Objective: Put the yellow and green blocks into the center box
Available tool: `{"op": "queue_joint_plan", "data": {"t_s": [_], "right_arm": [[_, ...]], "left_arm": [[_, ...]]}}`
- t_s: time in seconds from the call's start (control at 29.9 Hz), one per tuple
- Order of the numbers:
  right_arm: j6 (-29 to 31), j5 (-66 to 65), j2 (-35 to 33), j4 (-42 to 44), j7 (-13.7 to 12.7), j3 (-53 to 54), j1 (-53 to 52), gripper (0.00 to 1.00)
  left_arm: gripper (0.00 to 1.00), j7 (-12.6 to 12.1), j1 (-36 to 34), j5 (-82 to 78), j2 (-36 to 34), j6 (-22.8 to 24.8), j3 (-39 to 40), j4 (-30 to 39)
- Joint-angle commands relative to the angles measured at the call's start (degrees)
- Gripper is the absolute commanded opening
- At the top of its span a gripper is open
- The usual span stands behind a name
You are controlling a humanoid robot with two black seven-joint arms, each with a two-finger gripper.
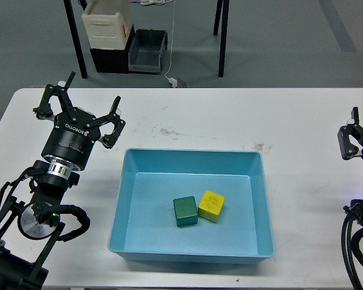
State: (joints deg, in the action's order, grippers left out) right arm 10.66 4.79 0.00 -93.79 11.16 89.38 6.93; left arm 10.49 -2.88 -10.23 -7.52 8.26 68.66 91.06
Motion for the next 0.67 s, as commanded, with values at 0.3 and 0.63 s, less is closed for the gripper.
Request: {"op": "queue_joint_plan", "data": {"t_s": [0.3, 0.63], "right_arm": [[2.97, 5.49, 0.00, 0.36, -0.87, -0.17, 5.64, 1.00], [2.88, 5.23, 0.00, 0.72, -0.87, -0.70, 5.99, 1.00]], "left_arm": [[1.00, 8.75, 12.28, 6.98, 7.52, 3.42, 2.89, 2.19], [1.00, 8.23, 13.60, 7.15, 7.52, 3.86, 5.35, 1.93]]}}
